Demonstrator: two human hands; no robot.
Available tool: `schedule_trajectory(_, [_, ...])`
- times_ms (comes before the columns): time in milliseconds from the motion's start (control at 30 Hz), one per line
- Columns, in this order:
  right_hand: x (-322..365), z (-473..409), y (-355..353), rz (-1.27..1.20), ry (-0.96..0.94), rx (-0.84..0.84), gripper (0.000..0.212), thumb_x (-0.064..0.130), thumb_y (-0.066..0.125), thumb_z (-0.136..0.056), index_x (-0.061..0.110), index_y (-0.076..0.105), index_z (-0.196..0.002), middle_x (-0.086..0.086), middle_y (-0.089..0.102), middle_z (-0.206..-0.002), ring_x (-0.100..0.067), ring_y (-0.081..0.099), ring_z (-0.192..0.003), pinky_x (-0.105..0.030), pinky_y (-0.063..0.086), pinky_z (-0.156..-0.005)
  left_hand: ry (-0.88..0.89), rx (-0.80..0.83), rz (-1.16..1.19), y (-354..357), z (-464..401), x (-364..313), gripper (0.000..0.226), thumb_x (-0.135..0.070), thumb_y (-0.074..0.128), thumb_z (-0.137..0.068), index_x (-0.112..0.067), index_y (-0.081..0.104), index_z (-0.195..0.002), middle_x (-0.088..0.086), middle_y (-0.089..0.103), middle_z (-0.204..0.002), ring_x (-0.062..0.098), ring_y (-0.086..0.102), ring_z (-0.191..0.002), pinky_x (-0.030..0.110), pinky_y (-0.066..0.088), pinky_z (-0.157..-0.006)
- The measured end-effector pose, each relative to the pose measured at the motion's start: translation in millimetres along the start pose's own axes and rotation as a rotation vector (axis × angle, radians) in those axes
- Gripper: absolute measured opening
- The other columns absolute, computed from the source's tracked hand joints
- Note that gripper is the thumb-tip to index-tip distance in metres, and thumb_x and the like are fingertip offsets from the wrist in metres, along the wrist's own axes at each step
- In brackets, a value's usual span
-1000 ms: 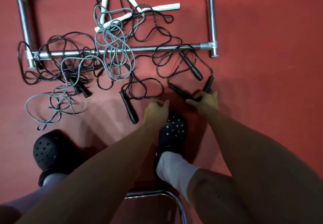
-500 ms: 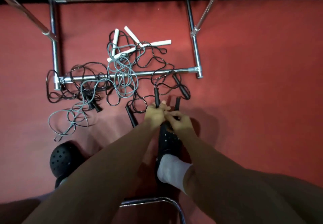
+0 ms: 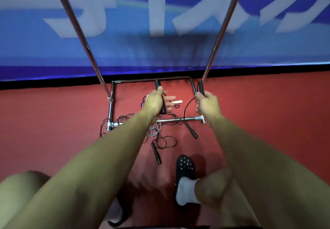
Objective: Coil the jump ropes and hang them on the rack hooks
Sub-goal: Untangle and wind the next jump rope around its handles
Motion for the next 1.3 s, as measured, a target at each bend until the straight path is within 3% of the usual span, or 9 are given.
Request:
schedule_trajectory(200, [116,83,20,-0.195,-0.128,0.279,0.019,0.028,0.053,-0.107,0.018,0.048,-0.123,-0.01,0.071,-0.09,-0.018,0.07,-0.061,-0.03,0.059,-0.056,0.177,0.098,-0.047,5,88,-98,0.04,-0.042,0.028,-0.112,-0.015,0.055,-0.101,0.011,0.072,-0.11,0.024,0.068,-0.093,0.033,0.052,-0.071])
schedule_trajectory(333, [167,147,29,-0.156,-0.221,0.495,0.016,0.028,0.051,-0.108,0.021,0.048,-0.123,-0.019,0.075,-0.104,-0.037,0.076,-0.089,-0.046,0.063,-0.079,0.265,0.095,-0.032,6,156,-146,0.039,-0.041,0.033,-0.111,-0.014,0.059,-0.102,0.004,0.071,-0.092,0.017,0.068,-0.07,0.03,0.054,-0.06])
schedule_trajectory(467, [202,199,33,-0.205,-0.282,0.529,0.034,0.026,0.055,-0.106,0.013,0.045,-0.136,-0.024,0.072,-0.114,-0.039,0.076,-0.089,-0.046,0.063,-0.075,0.327,0.091,-0.049,5,211,-170,0.037,-0.042,0.037,-0.11,-0.015,0.062,-0.108,-0.007,0.069,-0.06,0.009,0.068,-0.055,0.025,0.051,-0.053])
schedule_trajectory(667, [241,266,22,-0.211,-0.368,0.505,0.04,0.022,0.061,-0.103,0.011,0.046,-0.139,-0.018,0.068,-0.106,-0.025,0.074,-0.077,-0.033,0.06,-0.057,0.413,0.076,-0.058,7,285,-188,0.045,-0.048,0.054,-0.103,-0.01,0.068,-0.121,0.011,0.075,-0.107,0.028,0.076,-0.095,0.046,0.061,-0.083])
schedule_trajectory(800, [271,304,9,-0.267,-0.4,0.605,0.037,0.007,0.06,-0.102,0.01,0.046,-0.136,-0.02,0.07,-0.106,-0.032,0.076,-0.09,-0.045,0.062,-0.072,0.455,0.188,-0.065,12,343,-204,0.034,-0.041,0.05,-0.106,-0.013,0.065,-0.097,0.002,0.067,-0.059,0.012,0.063,-0.045,0.018,0.045,-0.04])
schedule_trajectory(900, [301,331,0,-0.205,-0.512,0.655,0.04,-0.002,0.058,-0.099,0.012,0.046,-0.135,-0.013,0.071,-0.091,-0.028,0.073,-0.082,-0.039,0.06,-0.068,0.524,0.262,-0.048,15,373,-230,0.035,-0.042,0.049,-0.107,-0.016,0.063,-0.088,-0.005,0.053,-0.048,0.008,0.044,-0.035,0.019,0.03,-0.034])
schedule_trajectory(1000, [328,355,-5,-0.145,-0.636,0.717,0.025,0.0,0.056,-0.098,0.009,0.054,-0.121,-0.009,0.063,-0.084,-0.019,0.062,-0.072,-0.03,0.054,-0.063,0.588,0.286,0.037,14,392,-258,0.039,-0.046,0.052,-0.103,-0.014,0.067,-0.086,-0.003,0.042,-0.053,0.01,0.032,-0.04,0.022,0.028,-0.039])
schedule_trajectory(1133, [343,377,-10,-0.136,-0.741,0.677,0.013,0.004,0.06,-0.094,0.008,0.056,-0.105,-0.007,0.062,-0.081,-0.016,0.061,-0.067,-0.029,0.051,-0.062,0.662,0.118,0.2,-9,398,-260,0.037,-0.041,0.048,-0.104,-0.01,0.067,-0.095,0.0,0.066,-0.071,0.014,0.054,-0.057,0.026,0.048,-0.057])
schedule_trajectory(1300, [375,413,-9,-0.203,-0.878,0.708,0.01,0.007,0.057,-0.099,0.005,0.05,-0.107,-0.007,0.061,-0.093,-0.016,0.06,-0.071,-0.027,0.051,-0.065,0.631,-0.038,0.082,-28,362,-217,0.043,-0.055,0.04,-0.104,-0.02,0.066,-0.107,0.0,0.064,-0.1,0.018,0.054,-0.095,0.037,0.035,-0.088])
Point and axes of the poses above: each hand's wrist, its own z-axis away from the middle knuckle, its own y-axis out of the palm, x = y × z, the point moved 3 cm from there along -z, towards the middle knuckle
